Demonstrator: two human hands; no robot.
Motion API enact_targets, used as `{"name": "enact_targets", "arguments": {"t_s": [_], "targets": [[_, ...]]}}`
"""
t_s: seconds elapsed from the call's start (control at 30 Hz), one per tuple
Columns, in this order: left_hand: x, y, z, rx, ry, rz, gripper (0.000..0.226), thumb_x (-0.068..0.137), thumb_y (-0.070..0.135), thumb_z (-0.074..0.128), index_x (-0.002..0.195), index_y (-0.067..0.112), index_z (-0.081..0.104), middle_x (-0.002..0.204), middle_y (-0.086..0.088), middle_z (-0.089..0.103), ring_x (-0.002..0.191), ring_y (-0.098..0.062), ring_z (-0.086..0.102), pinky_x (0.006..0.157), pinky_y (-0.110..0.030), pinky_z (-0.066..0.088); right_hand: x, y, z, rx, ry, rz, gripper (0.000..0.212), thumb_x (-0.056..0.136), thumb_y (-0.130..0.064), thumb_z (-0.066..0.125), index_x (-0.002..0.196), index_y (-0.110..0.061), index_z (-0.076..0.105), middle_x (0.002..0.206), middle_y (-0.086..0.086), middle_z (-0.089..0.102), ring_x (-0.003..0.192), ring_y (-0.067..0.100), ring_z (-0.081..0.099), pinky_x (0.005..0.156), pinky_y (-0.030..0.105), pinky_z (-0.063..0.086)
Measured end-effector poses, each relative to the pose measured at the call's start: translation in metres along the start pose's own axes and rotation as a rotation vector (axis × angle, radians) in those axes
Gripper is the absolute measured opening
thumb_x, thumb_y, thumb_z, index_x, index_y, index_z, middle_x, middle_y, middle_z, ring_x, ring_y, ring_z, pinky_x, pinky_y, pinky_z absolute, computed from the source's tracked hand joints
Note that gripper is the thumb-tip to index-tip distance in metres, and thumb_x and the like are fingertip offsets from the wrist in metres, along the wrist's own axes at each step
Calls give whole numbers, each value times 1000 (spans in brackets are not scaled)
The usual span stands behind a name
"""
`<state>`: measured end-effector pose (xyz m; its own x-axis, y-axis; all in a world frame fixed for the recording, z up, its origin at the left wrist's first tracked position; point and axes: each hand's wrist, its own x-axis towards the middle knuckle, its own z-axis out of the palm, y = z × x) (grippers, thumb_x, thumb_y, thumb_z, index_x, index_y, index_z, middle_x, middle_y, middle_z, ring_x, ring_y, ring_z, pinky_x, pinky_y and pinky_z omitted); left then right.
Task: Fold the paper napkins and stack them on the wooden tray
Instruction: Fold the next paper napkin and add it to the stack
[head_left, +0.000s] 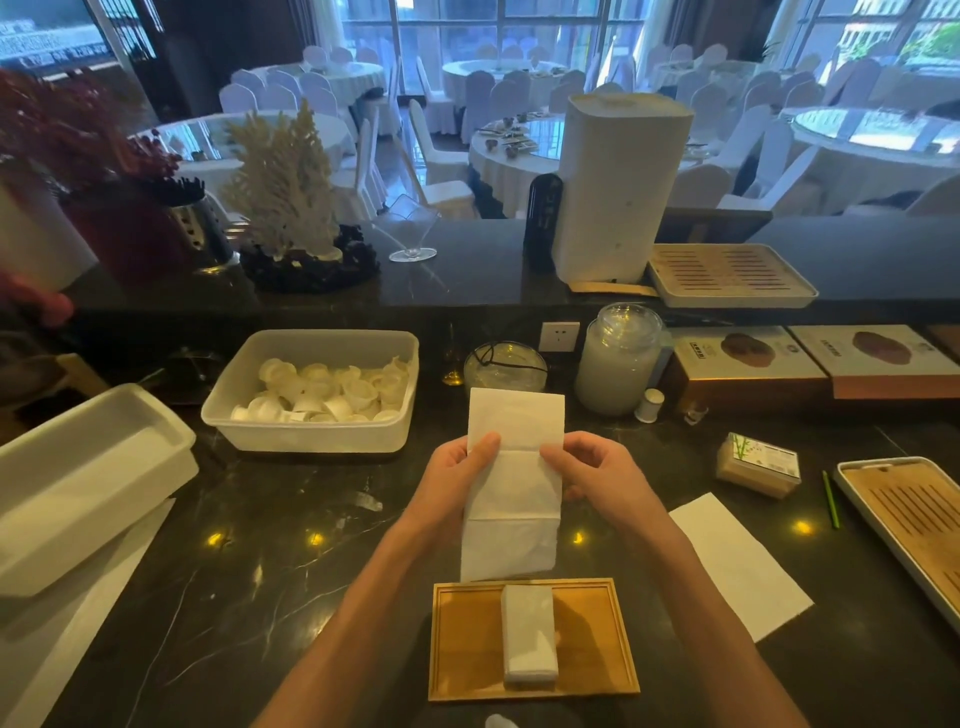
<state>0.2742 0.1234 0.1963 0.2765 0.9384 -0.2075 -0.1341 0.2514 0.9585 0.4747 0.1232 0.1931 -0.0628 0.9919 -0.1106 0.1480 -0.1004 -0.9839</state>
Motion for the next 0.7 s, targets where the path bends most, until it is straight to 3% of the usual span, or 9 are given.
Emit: {"name": "enact_targets", "arguments": {"t_s": [0.13,0.3,0.43,0.6,0.7], "targets": [[0,0,-4,-11,9,14,45,93,42,56,124,10,62,121,-12,71,112,-31,71,93,-52,59,1,4,-4,12,47,27,7,91,-32,72,95,-27,74,87,-16,77,83,9,76,61,18,60],[-2,0,-12,-18,12,14,26,98,33,56,116,19,69,112,1,76,108,-20,73,79,-32,64,3,-1,-11,5,44,47,6,90,-34,72,93,-30,75,87,-15,78,83,9,76,64,21,62],[-1,3,-12,-1,22,13,25,101,32,54,116,22,71,115,0,76,111,-19,72,80,-31,63,4,-4,-11,26,19,60,8,90,-32,72,97,-30,76,91,-15,78,86,8,76,63,19,61],[-4,7,-14,17,-46,-11,22,101,31,57,115,28,73,117,1,76,111,-19,73,77,-26,62,6,-5,-15,139,8,128,12,90,-25,72,101,-27,76,96,-10,79,90,11,76,70,28,63],[-6,11,-16,42,-76,-18,20,101,32,57,112,35,74,115,2,76,107,-20,74,75,-25,62,5,-8,-19,195,-6,134,15,90,-21,72,104,-27,74,98,-8,79,92,10,76,66,23,61]]}}
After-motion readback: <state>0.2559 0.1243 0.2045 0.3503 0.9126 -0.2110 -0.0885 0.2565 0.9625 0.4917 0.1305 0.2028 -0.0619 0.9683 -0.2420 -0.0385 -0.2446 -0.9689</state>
